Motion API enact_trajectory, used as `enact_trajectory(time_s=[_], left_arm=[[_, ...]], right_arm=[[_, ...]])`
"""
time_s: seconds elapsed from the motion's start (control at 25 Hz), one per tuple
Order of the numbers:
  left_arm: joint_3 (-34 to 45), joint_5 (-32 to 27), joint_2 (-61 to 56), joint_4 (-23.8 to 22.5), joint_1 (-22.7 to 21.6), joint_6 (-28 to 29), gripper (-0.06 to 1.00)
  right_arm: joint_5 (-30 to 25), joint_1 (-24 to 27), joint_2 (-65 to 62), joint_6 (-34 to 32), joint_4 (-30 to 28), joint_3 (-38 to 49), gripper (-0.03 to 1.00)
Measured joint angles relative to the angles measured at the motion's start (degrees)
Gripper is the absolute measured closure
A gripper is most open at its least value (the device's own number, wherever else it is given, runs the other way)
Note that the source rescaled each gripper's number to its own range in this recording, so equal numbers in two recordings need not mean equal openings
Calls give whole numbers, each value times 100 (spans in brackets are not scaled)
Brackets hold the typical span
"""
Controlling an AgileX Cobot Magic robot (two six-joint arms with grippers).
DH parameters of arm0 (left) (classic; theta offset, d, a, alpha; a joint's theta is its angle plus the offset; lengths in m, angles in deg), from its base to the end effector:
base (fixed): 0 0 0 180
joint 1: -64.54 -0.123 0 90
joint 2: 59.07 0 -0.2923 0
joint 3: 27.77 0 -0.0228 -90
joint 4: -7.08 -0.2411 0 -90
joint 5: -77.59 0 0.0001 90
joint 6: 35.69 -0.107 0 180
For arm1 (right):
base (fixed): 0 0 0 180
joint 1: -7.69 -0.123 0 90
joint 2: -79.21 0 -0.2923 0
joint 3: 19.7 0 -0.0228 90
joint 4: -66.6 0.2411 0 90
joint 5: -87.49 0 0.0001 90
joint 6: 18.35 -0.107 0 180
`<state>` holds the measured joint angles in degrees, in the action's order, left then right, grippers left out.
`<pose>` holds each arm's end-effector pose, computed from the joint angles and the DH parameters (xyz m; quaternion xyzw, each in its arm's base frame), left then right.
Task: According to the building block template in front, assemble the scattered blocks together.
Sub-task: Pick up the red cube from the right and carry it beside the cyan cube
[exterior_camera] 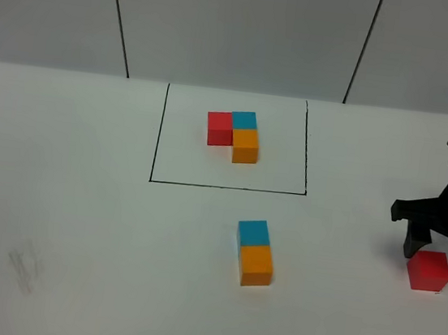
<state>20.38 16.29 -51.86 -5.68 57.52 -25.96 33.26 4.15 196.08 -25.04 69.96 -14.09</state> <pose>-0.0128 0.0193 0.2693 -0.1289 0.8360 0.0986 0.5243 0.3529 0.0269 0.1668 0.0439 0.9983 0.0267 0.0264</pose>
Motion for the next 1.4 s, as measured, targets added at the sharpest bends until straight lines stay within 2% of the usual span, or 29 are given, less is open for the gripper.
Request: enact_trajectory(time_s=[0.68,1.4], left_arm=[[0,0,0,0,0,0,10],[0,0,0,0,0,0,10]], right_arm=[[109,12,385,89,-209,4,47],[256,105,655,244,-179,4,47]])
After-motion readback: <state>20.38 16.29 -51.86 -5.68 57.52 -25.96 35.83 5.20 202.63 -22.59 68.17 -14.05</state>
